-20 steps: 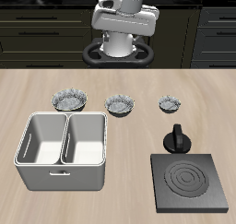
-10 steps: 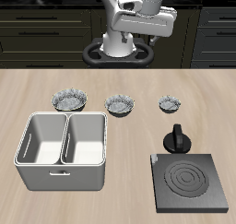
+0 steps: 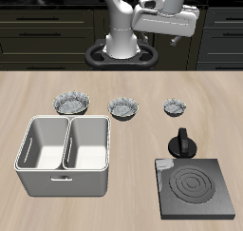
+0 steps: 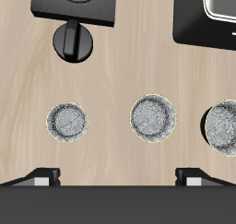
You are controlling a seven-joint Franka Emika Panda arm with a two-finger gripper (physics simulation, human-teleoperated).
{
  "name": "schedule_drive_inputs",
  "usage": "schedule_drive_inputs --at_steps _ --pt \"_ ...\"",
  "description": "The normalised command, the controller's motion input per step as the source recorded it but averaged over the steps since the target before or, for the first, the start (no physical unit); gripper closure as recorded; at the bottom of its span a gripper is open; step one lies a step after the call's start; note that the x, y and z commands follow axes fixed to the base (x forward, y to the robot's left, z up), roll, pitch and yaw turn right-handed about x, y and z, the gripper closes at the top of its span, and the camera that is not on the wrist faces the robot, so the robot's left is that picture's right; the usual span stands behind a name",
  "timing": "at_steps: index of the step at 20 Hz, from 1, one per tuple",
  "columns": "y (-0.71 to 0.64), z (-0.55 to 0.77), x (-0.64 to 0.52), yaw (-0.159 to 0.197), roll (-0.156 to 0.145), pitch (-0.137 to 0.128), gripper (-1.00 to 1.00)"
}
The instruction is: Place the smallest bowl inside the right compartment of the bowl drainer
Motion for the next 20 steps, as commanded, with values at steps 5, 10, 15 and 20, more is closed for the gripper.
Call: schedule_drive_inputs --at_steps 5,10,15,20 --pt "0.34 0.08 0.09 -0.022 0.036 -0.007 -1.00" --pt "0.33 0.09 -0.02 -0.006 0.091 -0.024 -1.00" --pt "0.21 -0.03 -0.03 0.002 0.078 0.009 -1.00" --pt "-0.03 -0.09 0.04 0.028 0.008 -0.020 -1.00"
